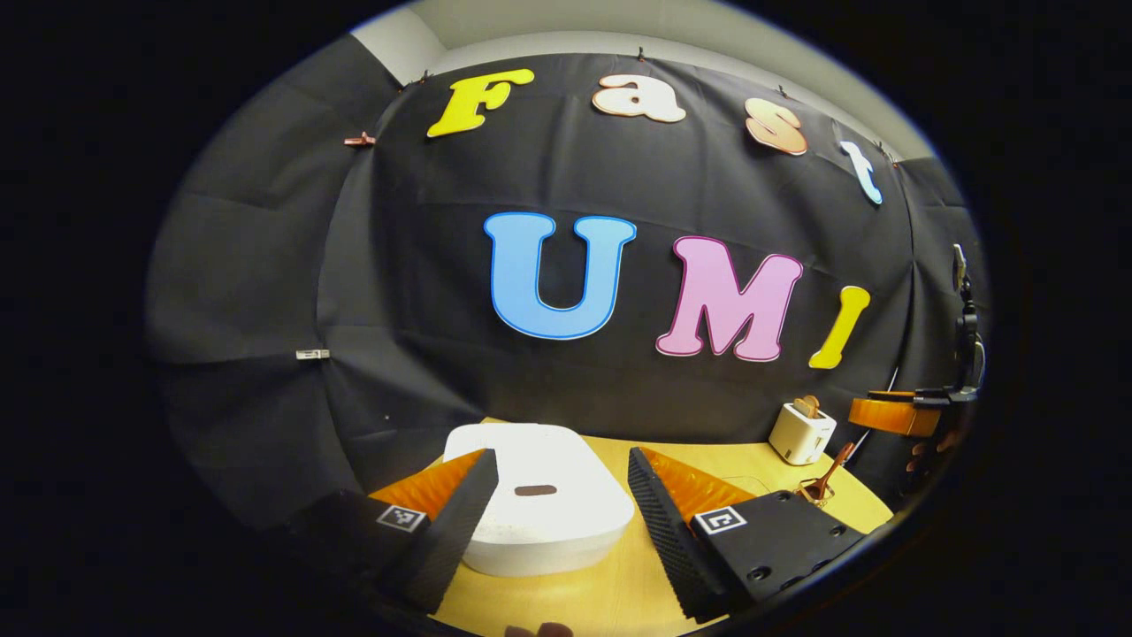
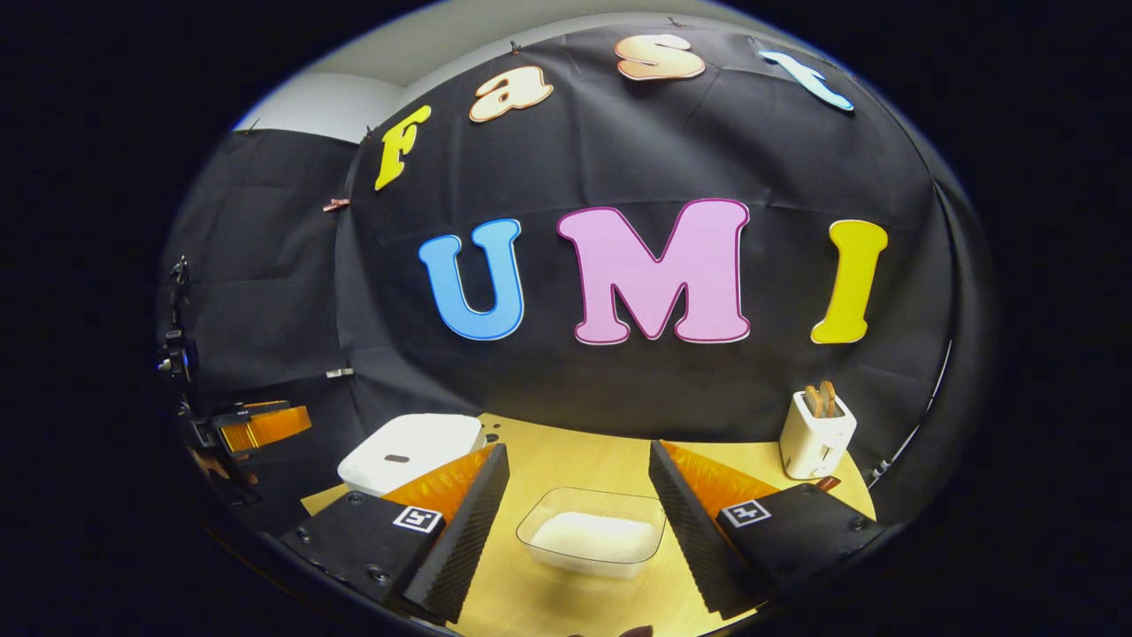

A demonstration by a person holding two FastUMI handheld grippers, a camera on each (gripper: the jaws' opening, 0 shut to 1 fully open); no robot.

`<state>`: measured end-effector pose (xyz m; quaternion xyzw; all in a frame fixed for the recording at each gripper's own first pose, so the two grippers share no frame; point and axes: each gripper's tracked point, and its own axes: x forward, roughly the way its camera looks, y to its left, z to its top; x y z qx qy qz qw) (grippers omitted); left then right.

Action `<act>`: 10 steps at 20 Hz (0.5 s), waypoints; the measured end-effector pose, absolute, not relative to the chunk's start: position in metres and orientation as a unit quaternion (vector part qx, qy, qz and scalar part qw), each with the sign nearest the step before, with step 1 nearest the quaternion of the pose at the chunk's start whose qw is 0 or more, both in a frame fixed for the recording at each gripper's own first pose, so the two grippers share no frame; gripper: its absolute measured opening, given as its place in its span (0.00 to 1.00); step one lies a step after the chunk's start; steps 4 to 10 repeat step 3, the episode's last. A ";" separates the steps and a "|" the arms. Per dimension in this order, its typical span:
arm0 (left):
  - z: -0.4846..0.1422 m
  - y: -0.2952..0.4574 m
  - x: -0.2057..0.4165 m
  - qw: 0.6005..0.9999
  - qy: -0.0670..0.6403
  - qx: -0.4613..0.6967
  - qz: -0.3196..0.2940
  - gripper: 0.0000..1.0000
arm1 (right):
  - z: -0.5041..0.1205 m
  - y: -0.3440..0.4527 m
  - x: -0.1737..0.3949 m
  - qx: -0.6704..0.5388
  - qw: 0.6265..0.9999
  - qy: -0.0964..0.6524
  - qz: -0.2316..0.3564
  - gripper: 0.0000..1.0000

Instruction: Close the left gripper, press the button to open the rice cooker; take a wooden spoon from the chopstick holder with the right hand, scoop a spoonful of rice and pour it into the rice cooker, then put the wooden spoon back into the chopstick holder.

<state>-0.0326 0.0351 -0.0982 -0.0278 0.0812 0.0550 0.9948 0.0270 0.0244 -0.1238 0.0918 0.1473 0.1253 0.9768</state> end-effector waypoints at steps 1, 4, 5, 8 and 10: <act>-0.099 0.033 -0.035 0.995 0.083 -0.033 0.052 0.94 | -0.123 0.027 0.025 0.092 0.976 0.147 0.129 0.98; -0.098 0.032 -0.037 0.995 0.083 -0.037 0.049 0.95 | -0.118 0.025 0.025 0.088 0.978 0.140 0.125 0.98; -0.098 0.032 -0.037 0.995 0.083 -0.037 0.049 0.95 | -0.118 0.025 0.025 0.088 0.978 0.140 0.125 0.98; -0.098 0.032 -0.037 0.995 0.083 -0.037 0.049 0.95 | -0.118 0.025 0.025 0.088 0.978 0.140 0.125 0.98; -0.098 0.032 -0.037 0.995 0.083 -0.037 0.049 0.95 | -0.118 0.025 0.025 0.088 0.978 0.140 0.125 0.98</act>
